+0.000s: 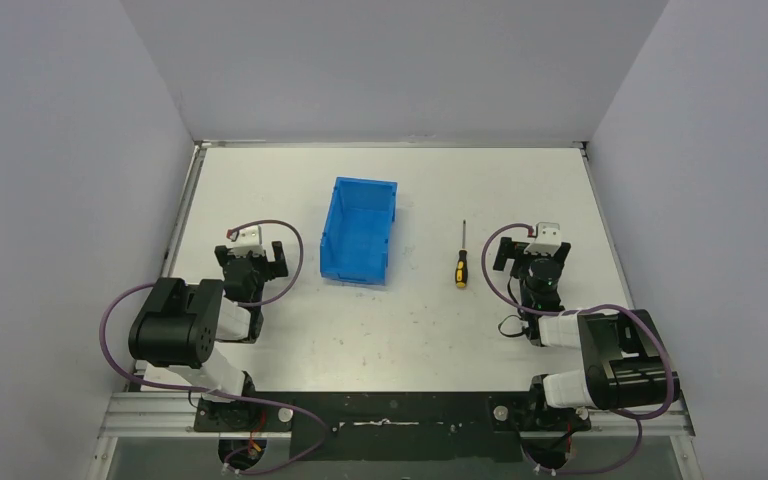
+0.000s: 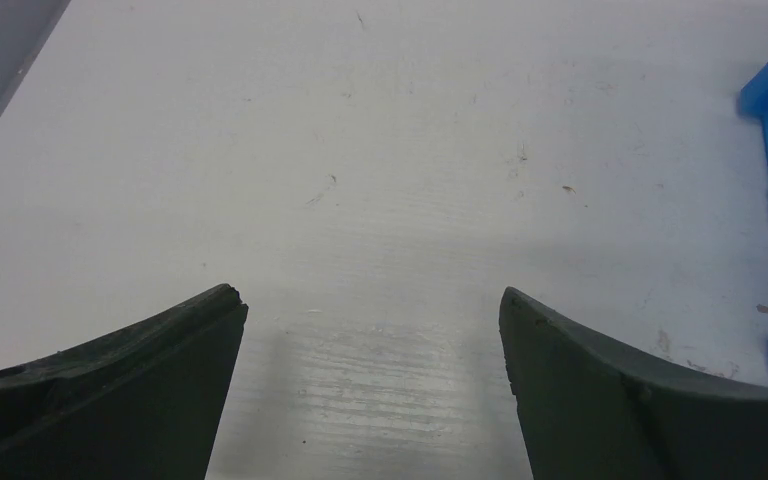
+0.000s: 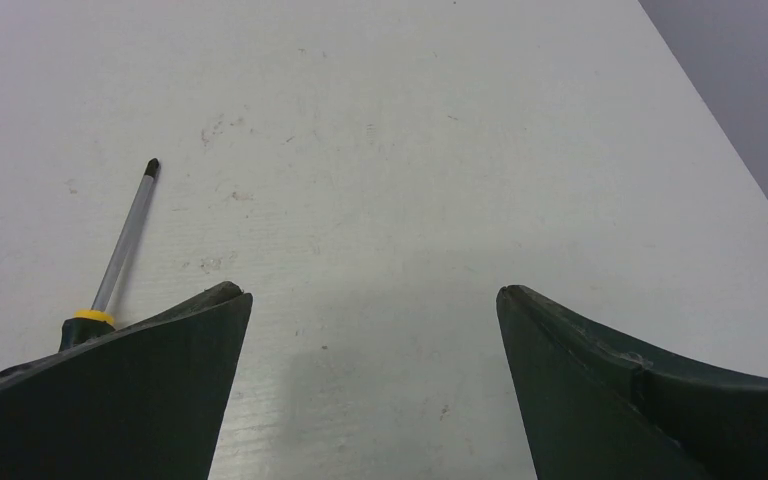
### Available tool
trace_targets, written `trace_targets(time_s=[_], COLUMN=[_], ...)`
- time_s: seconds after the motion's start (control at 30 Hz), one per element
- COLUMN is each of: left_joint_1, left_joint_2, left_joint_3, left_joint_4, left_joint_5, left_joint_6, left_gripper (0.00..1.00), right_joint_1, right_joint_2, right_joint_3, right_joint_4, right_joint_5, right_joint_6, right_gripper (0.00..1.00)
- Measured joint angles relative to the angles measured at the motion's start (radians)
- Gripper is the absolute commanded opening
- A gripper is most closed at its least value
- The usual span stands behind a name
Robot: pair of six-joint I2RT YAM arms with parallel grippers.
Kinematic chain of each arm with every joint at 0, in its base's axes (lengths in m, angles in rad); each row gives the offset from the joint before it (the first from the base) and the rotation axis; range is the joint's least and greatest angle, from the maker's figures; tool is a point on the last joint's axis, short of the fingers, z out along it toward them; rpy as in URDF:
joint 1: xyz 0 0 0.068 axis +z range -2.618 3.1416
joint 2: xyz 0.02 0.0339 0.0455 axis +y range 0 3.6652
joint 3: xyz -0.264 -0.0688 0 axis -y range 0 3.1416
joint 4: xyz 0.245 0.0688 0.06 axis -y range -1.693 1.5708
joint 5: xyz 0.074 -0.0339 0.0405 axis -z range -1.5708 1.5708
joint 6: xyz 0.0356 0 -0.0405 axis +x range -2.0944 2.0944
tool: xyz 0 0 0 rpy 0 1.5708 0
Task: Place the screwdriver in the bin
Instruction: Pick up the screwdriver from the center of the board.
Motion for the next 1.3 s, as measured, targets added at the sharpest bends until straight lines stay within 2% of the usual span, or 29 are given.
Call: trace_targets(time_s=[0.5, 0.77, 1.03, 1.3], left_joint_1=[0.0, 0.0, 0.0, 0.0], left_joint_2=[0.0, 0.0, 0.0, 0.0], left_joint_3=[0.0, 0.0, 0.0, 0.0], left_joint_4=[0.0, 0.0, 0.0, 0.0], left_joint_5=[0.0, 0.0, 0.0, 0.0], left_joint_6=[0.0, 0.0, 0.0, 0.0], left_gripper=[0.97, 0.97, 0.97, 0.97], right_joint_1=[0.0, 0.001, 0.063, 0.092], right_joint_2=[0.0, -0.005, -0.114, -0.217], right_joint_3=[0.0, 0.032, 0.134, 0.389], right_joint_4=[-0.002, -0.067, -0.248, -0.496], right_joint_5=[0.004, 0.003, 0.049, 0.059], right_joint_6=[0.0, -0.003, -0.031, -0.074], right_gripper=[1.0, 1.0, 1.0, 1.0])
